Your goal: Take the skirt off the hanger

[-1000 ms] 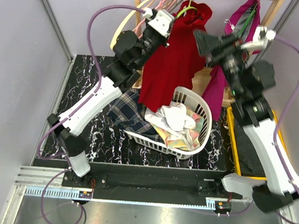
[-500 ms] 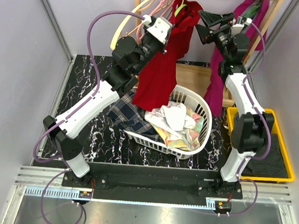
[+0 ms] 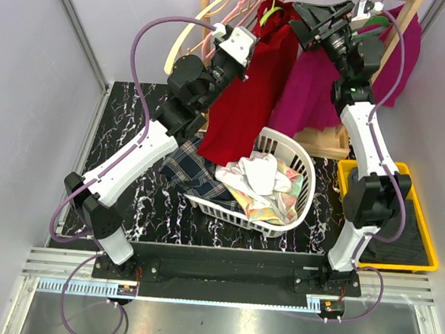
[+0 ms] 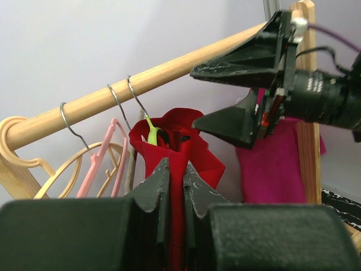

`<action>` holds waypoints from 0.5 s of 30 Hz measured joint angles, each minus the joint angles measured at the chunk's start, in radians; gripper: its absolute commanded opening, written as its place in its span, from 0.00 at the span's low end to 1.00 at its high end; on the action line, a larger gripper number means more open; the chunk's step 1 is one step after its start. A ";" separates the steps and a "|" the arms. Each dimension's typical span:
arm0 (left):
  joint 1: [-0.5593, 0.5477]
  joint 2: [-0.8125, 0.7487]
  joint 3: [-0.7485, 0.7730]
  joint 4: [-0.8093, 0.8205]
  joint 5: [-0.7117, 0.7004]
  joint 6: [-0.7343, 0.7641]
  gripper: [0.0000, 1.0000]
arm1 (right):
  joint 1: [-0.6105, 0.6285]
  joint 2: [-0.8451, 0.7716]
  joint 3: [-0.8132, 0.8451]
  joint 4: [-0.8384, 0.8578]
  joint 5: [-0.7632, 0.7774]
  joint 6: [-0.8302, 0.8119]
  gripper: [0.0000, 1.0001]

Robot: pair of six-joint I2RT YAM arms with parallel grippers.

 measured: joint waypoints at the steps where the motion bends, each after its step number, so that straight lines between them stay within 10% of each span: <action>1: 0.000 0.000 -0.001 0.001 0.000 0.000 0.03 | 0.003 -0.017 0.000 -0.014 -0.001 -0.029 1.00; 15: -0.024 -0.001 -0.027 0.020 -0.013 -0.001 0.03 | 0.074 -0.006 0.216 -0.097 -0.053 -0.142 1.00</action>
